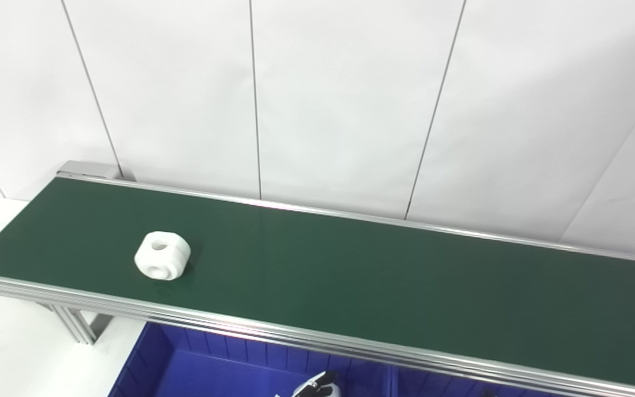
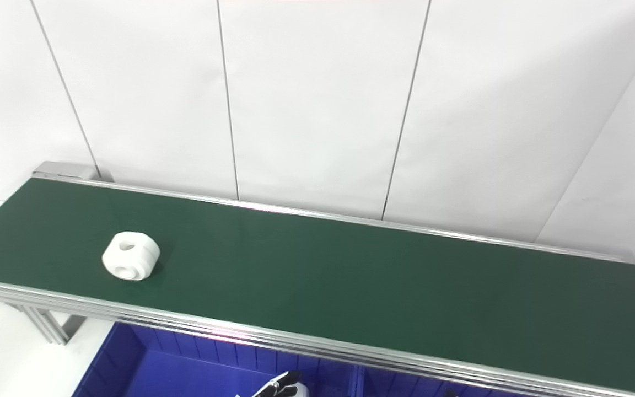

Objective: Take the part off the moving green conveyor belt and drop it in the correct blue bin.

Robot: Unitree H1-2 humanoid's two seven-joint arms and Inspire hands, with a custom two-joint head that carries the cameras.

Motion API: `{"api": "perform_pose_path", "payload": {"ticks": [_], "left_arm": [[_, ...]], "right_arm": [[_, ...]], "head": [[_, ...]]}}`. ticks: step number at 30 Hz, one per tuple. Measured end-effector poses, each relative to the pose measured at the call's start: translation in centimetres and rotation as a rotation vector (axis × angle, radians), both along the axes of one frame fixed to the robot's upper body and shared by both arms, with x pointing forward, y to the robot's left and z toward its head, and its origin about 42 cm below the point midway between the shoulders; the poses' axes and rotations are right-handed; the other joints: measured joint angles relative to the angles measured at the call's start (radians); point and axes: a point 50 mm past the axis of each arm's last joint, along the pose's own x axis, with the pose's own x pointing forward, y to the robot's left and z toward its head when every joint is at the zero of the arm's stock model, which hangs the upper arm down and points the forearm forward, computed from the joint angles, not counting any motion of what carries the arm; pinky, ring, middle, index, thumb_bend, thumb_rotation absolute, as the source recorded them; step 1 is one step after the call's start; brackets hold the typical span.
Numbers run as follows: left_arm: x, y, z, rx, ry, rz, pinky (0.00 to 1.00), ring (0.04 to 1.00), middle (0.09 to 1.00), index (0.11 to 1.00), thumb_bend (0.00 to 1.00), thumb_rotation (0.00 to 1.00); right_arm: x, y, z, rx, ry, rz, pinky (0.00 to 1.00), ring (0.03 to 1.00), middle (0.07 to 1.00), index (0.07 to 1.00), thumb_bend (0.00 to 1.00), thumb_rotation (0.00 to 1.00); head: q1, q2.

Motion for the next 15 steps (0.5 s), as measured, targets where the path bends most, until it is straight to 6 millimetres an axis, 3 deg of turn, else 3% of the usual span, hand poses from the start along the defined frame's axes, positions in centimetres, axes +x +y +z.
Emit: {"api": "perform_pose_path", "payload": {"ticks": [10, 15], "left_arm": [[-0.02, -0.17, -0.05, 0.019, -0.011, -0.006, 0.76, 0.862, 0.898, 0.858, 0.79, 0.38], [-0.06, 0.06, -0.02, 0.031, -0.022, 0.000, 0.77, 0.865, 0.898, 0.854, 0.79, 0.36]], "right_arm": [[-0.05, 0.62, -0.49, 0.023, 0.019, 0.000, 1.00, 0.985, 1.000, 1.000, 0.50, 0.15], [0.06, 0.62, -0.59, 0.024, 0.022, -0.001, 1.00, 0.986, 1.000, 1.000, 0.51, 0.18]], "head": [[-0.012, -0.021], [-0.025, -0.028]]}}
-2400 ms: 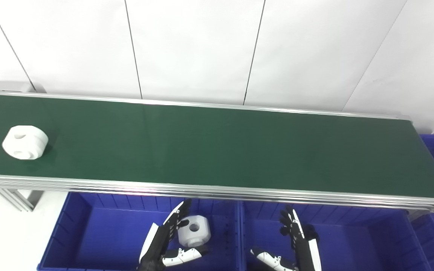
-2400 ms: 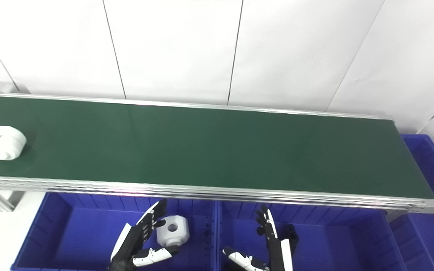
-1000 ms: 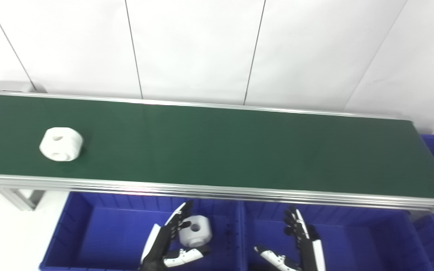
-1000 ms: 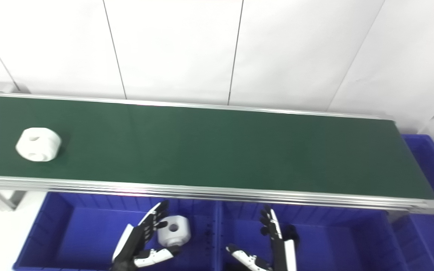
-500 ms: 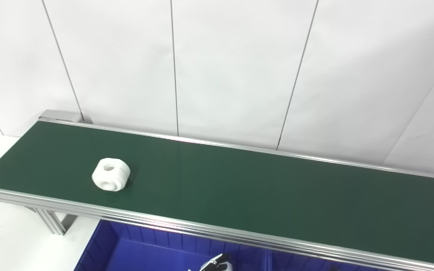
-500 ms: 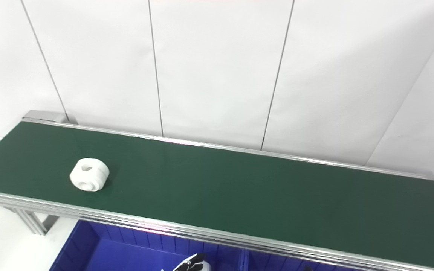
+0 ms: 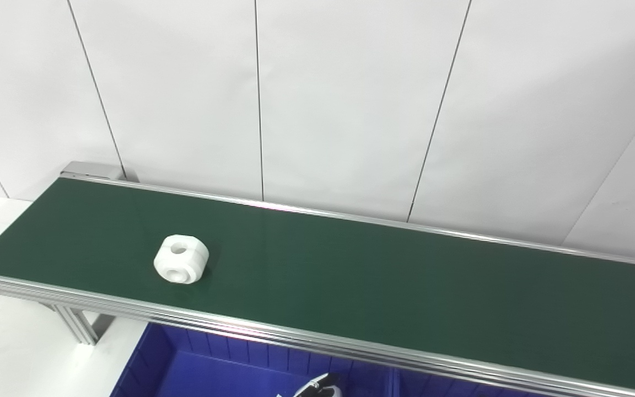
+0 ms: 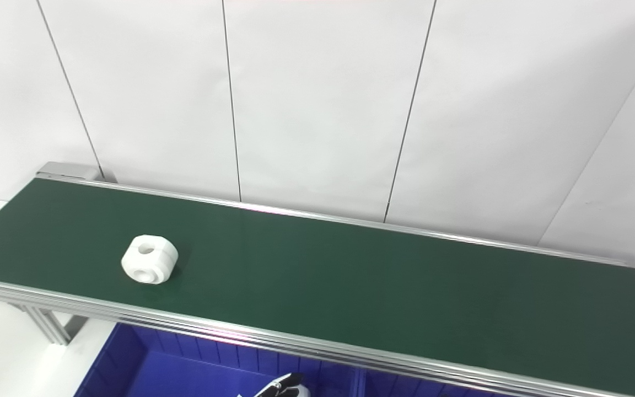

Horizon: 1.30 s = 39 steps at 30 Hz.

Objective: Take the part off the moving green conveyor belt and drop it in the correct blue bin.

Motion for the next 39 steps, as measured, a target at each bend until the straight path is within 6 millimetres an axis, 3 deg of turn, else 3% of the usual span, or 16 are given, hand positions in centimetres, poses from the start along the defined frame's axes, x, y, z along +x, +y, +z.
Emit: {"api": "perform_pose_path", "payload": {"ticks": [4, 9, 12, 13, 14, 15, 18, 21, 26, 28, 30, 39], "left_arm": [[0.2, 1.1, 1.8, -0.034, -0.067, 0.011, 0.77, 0.874, 0.905, 0.855, 0.78, 0.32], [0.6, 2.2, 5.2, -0.097, -0.177, 0.023, 0.81, 0.889, 0.914, 0.873, 0.80, 0.35], [1.0, 3.6, 8.2, -0.146, -0.272, 0.033, 0.81, 0.889, 0.921, 0.889, 0.80, 0.41], [1.5, 4.2, 9.1, -0.152, -0.309, 0.043, 0.82, 0.899, 0.934, 0.906, 0.78, 0.45], [2.2, 5.1, 10.2, -0.151, -0.352, 0.053, 0.84, 0.909, 0.944, 0.923, 0.76, 0.49], [2.9, 5.9, 11.4, -0.148, -0.398, 0.058, 0.84, 0.910, 0.946, 0.931, 0.73, 0.50], [5.7, 8.5, 14.9, -0.121, -0.535, 0.097, 0.85, 0.916, 0.952, 0.935, 0.70, 0.49], [8.0, 10.3, 17.6, -0.081, -0.607, 0.097, 0.86, 0.922, 0.957, 0.933, 0.69, 0.46], [11.4, 12.9, 19.5, 0.035, -0.594, 0.070, 0.87, 0.949, 0.978, 0.933, 0.74, 0.46], [12.8, 13.7, 19.8, 0.077, -0.568, 0.061, 0.88, 0.958, 0.982, 0.933, 0.74, 0.45], [14.5, 14.6, 20.1, 0.120, -0.551, 0.055, 0.88, 0.966, 0.977, 0.938, 0.74, 0.43], [19.5, 15.1, 20.2, 0.358, -0.495, 0.023, 0.90, 0.952, 0.960, 0.934, 0.76, 0.36]], "right_arm": [[0.1, 0.0, 0.0, -0.010, -0.002, 0.004, 0.99, 0.959, 0.977, 1.000, 0.54, 0.20], [0.2, 0.4, 0.2, -0.021, -0.012, 0.019, 0.92, 0.921, 0.940, 0.984, 0.60, 0.25], [0.2, 0.9, 0.6, -0.043, -0.033, 0.024, 0.89, 0.896, 0.916, 0.962, 0.64, 0.26], [0.3, 1.1, 0.7, -0.049, -0.040, 0.022, 0.89, 0.887, 0.905, 0.953, 0.68, 0.30], [0.4, 1.2, 0.8, -0.058, -0.050, 0.020, 0.88, 0.874, 0.891, 0.940, 0.71, 0.34], [0.5, 1.4, 1.0, -0.068, -0.064, 0.013, 0.87, 0.871, 0.887, 0.936, 0.72, 0.35], [0.9, 1.7, 1.6, -0.084, -0.096, 0.001, 0.88, 0.880, 0.894, 0.936, 0.73, 0.36], [0.9, 2.0, 2.1, -0.082, -0.119, 0.003, 0.88, 0.881, 0.896, 0.936, 0.75, 0.37], [0.9, 2.3, 2.3, -0.115, -0.146, -0.006, 0.87, 0.859, 0.886, 0.932, 0.76, 0.41], [1.0, 2.3, 2.5, -0.130, -0.157, -0.007, 0.87, 0.855, 0.883, 0.930, 0.77, 0.42], [1.3, 2.2, 2.8, -0.135, -0.174, -0.006, 0.87, 0.851, 0.882, 0.930, 0.78, 0.43], [2.7, 2.1, 3.7, -0.148, -0.229, 0.001, 0.82, 0.838, 0.881, 0.906, 0.81, 0.41]], "head": [[-0.044, 0.012], [-0.106, 0.060], [-0.175, 0.112], [-0.175, 0.112], [-0.202, 0.153], [-0.209, 0.166], [-0.212, 0.173], [-0.218, 0.216], [-0.221, 0.252], [-0.223, 0.294], [-0.215, 0.313], [-0.187, 0.322]]}}
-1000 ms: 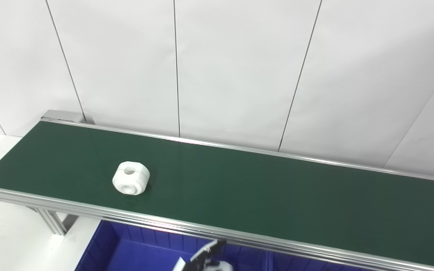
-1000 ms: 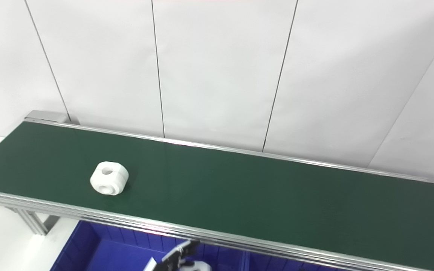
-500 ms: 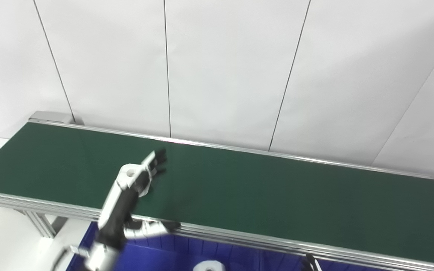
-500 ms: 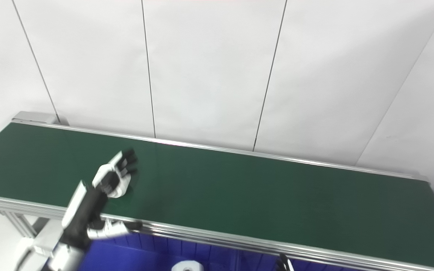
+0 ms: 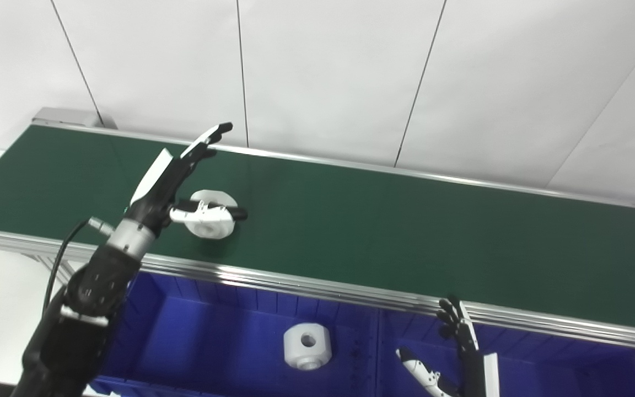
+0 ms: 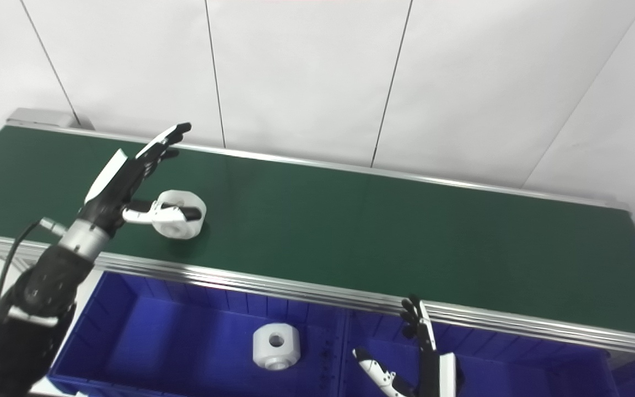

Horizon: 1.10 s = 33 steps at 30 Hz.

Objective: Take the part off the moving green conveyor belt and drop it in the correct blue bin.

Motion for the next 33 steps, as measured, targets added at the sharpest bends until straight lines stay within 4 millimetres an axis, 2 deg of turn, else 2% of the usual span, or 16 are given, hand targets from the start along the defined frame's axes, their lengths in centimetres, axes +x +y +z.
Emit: {"api": "perform_pose_path", "payload": {"ticks": [3, 8, 14, 18, 22, 26, 29, 31, 32, 33], "left_arm": [[1.5, 0.3, -0.5, 0.094, 0.028, 0.014, 0.89, 0.952, 0.960, 0.927, 0.78, 0.35], [3.0, 0.5, -1.4, 0.206, 0.069, 0.032, 0.86, 0.947, 0.967, 0.926, 0.79, 0.32], [4.1, 0.0, -3.0, 0.329, 0.095, 0.028, 0.94, 0.980, 0.975, 0.930, 0.83, 0.31], [4.8, -0.3, -3.1, 0.385, 0.088, 0.027, 0.99, 0.994, 0.986, 0.935, 0.83, 0.26], [5.3, -0.9, -3.3, 0.460, 0.074, 0.012, 1.00, 0.999, 0.993, 0.940, 0.85, 0.23], [5.3, -1.6, -3.7, 0.523, 0.058, -0.007, 1.00, 0.990, 0.986, 0.926, 0.87, 0.13], [5.2, -2.1, -4.5, 0.540, 0.060, -0.006, 0.89, 0.926, 0.931, 0.880, 0.84, 0.04], [5.1, -2.5, -5.1, 0.500, 0.036, 0.005, 0.72, 0.791, 0.806, 0.778, 0.75, 0.01], [5.0, -2.6, -5.3, 0.478, 0.021, 0.008, 0.69, 0.764, 0.780, 0.757, 0.73, 0.00], [4.9, -2.9, -5.6, 0.446, 0.000, 0.009, 0.63, 0.691, 0.718, 0.630, 0.62, 0.02]], "right_arm": [[-0.1, 0.0, 0.0, 0.007, 0.003, 0.004, 0.82, 0.837, 0.880, 0.906, 0.80, 0.42], [-0.2, -0.1, -0.1, 0.004, -0.001, -0.008, 0.82, 0.833, 0.870, 0.902, 0.77, 0.41], [-0.3, -0.1, -0.3, -0.001, 0.004, -0.003, 0.83, 0.839, 0.874, 0.910, 0.74, 0.41], [-0.4, -0.3, -0.4, 0.006, 0.010, -0.010, 0.83, 0.839, 0.867, 0.905, 0.74, 0.40], [-0.3, -0.4, -0.7, 0.005, 0.020, -0.015, 0.83, 0.838, 0.867, 0.903, 0.75, 0.42], [-0.4, -0.4, -0.7, 0.004, 0.021, -0.014, 0.82, 0.835, 0.865, 0.901, 0.74, 0.41], [-0.4, -0.4, -0.7, 0.007, 0.022, -0.017, 0.82, 0.838, 0.866, 0.903, 0.75, 0.43], [-0.4, -0.5, -0.7, 0.006, 0.022, -0.017, 0.81, 0.834, 0.863, 0.901, 0.75, 0.43], [-0.4, -0.4, -0.7, 0.006, 0.021, -0.017, 0.81, 0.834, 0.862, 0.901, 0.75, 0.43], [-0.3, -0.4, -0.7, 0.006, 0.020, -0.017, 0.81, 0.830, 0.859, 0.898, 0.75, 0.44]], "head": [[0.000, -0.003], [0.006, -0.017], [0.018, -0.032], [0.023, -0.040], [0.026, -0.043], [0.028, -0.046], [0.028, -0.048], [0.025, -0.045], [0.025, -0.043], [0.025, -0.043]]}}
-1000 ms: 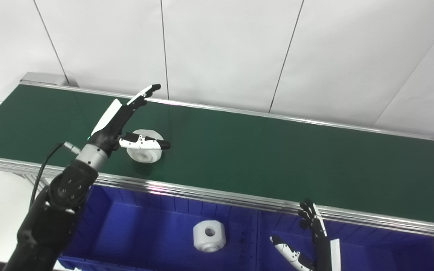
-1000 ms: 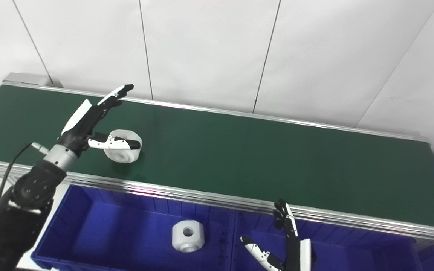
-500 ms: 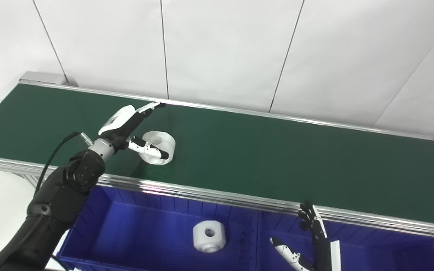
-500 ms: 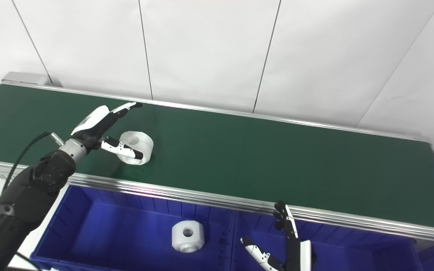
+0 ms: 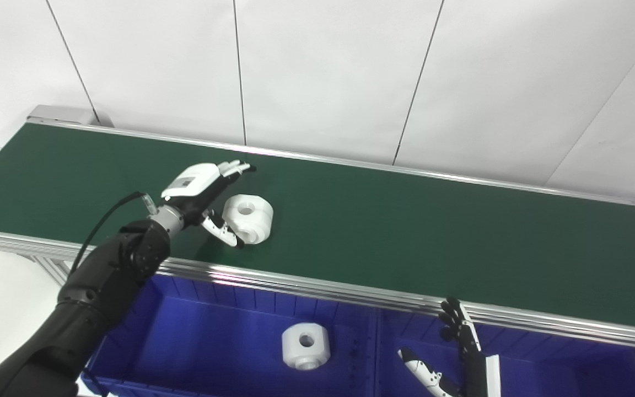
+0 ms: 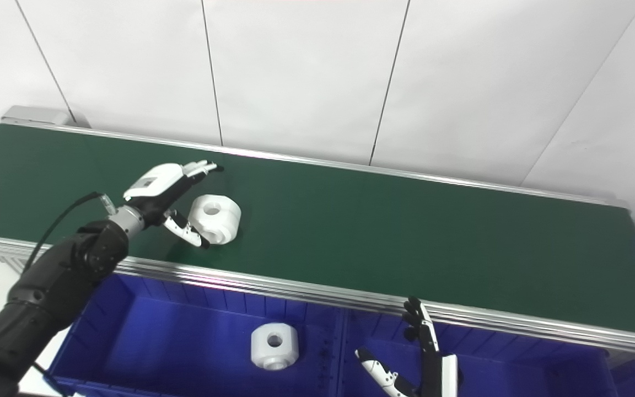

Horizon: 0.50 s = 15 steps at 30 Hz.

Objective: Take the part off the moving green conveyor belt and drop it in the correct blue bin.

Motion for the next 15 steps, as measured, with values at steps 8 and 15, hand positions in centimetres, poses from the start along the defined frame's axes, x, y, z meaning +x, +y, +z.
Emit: {"api": "perform_pose_path", "payload": {"ticks": [8, 15], "left_arm": [[-0.6, -1.9, -1.5, -0.168, -0.021, 0.014, 0.50, 0.454, 0.509, 0.492, 0.50, 0.00], [-0.9, -3.1, -1.7, -0.222, -0.009, 0.005, 0.50, 0.444, 0.517, 0.495, 0.50, 0.00]], "right_arm": [[0.1, -0.1, -0.1, -0.002, -0.003, -0.017, 0.79, 0.816, 0.848, 0.886, 0.74, 0.42], [0.0, 0.0, -0.1, -0.005, -0.005, -0.018, 0.78, 0.810, 0.843, 0.886, 0.72, 0.45]], "head": [[-0.005, 0.000], [-0.005, 0.002]]}}
